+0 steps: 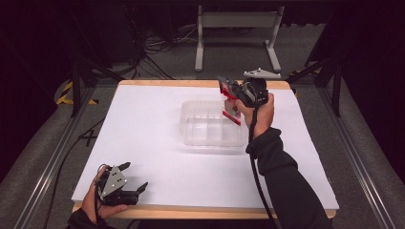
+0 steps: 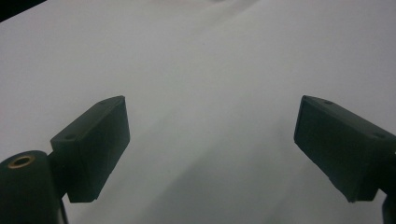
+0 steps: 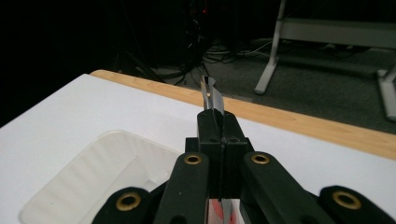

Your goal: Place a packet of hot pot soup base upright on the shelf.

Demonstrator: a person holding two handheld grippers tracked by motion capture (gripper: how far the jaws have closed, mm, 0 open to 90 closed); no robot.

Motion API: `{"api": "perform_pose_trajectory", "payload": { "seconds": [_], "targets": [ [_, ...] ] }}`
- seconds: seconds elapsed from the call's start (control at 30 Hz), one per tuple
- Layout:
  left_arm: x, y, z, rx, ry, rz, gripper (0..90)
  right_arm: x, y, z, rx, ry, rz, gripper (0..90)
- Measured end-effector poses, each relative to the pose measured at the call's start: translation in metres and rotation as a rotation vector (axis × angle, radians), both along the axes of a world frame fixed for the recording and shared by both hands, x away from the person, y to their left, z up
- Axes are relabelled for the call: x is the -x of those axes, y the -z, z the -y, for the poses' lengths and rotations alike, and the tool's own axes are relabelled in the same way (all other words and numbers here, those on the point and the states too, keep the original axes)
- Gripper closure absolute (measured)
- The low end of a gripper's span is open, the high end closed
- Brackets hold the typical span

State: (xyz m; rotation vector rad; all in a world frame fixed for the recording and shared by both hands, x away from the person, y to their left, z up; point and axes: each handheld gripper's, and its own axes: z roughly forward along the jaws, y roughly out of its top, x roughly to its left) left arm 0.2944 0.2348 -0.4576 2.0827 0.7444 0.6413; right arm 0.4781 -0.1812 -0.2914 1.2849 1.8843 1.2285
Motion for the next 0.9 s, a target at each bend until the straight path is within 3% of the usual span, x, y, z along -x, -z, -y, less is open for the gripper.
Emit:
{"api": "perform_pose_trajectory", "payload": {
  "seconds": [0.13,0.37,0.47,0.7,0.9],
  "targets": [
    [0.0,0.0,-0.001,0.001,0.0,0.001,11.2,-0.002,0.007,-0.011,0.017,-0.001,-0.006,90.0],
    [0.0,0.0,-0.001,0.001,-0.001,0.001,11.2,-0.002,0.019,-0.017,-0.015,-0.003,-0.033,90.0],
    [0.0,0.0,-0.001,0.001,-0.003,0.001,11.2,0.0,0.022,-0.02,-0.001,-0.02,-0.03,89.4],
    [0.0,0.0,-0.001,0.002,-0.006,-0.001,11.2,0.002,0.021,-0.024,0.021,-0.054,-0.079,88.2],
    [0.0,0.0,-0.001,0.0,-0.004,-0.002,11.2,0.002,0.019,-0.023,0.017,-0.059,-0.084,88.5]
  ]
}}
